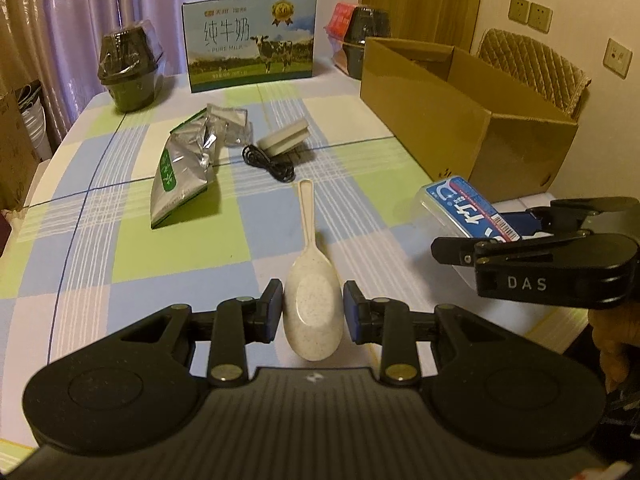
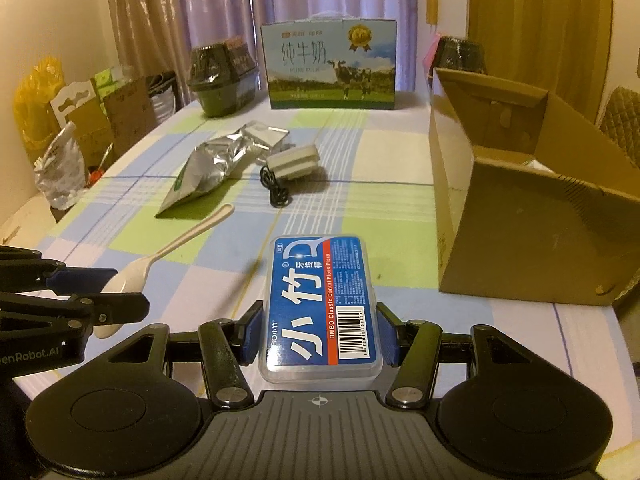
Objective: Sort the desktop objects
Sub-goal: 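Lift both held items and carry them toward the cardboard box, then lower the spoon and floss box into the cardboard box and open both tools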
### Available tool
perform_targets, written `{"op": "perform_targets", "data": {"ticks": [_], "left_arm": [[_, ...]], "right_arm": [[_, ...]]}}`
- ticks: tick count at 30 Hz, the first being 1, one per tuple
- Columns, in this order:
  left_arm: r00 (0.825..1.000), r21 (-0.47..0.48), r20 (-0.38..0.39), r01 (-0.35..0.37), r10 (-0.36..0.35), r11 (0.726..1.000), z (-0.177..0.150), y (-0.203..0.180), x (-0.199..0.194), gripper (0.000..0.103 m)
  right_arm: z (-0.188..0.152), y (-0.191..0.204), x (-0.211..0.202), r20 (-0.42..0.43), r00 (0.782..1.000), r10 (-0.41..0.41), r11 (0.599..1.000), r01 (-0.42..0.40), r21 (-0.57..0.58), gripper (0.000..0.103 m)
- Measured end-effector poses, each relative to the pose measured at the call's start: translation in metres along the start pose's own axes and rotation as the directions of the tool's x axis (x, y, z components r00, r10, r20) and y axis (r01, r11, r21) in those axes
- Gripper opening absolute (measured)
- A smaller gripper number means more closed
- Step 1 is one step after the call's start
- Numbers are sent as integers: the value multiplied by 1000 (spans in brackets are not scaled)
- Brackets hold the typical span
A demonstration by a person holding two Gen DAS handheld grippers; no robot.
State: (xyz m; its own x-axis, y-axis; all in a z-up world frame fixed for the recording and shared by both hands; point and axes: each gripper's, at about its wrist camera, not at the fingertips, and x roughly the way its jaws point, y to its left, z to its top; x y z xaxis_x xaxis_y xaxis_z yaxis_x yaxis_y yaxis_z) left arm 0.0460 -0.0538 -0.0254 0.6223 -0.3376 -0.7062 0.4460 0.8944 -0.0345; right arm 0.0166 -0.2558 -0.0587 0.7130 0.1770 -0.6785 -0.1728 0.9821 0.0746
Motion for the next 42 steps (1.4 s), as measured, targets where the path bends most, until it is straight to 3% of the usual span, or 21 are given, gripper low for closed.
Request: {"op": "perform_targets", "data": {"ticks": [19,42], "left_arm": [[995,20,91,25,-27,999,32,-30,-25,27],[990,39,126,53,-57,998,58,-53,-27,27]], "right_arm": [[15,-19,-40,94,995,-30,999,26,39,53],[30,-47,-61,157,985,-69,995,57,79,53]]}}
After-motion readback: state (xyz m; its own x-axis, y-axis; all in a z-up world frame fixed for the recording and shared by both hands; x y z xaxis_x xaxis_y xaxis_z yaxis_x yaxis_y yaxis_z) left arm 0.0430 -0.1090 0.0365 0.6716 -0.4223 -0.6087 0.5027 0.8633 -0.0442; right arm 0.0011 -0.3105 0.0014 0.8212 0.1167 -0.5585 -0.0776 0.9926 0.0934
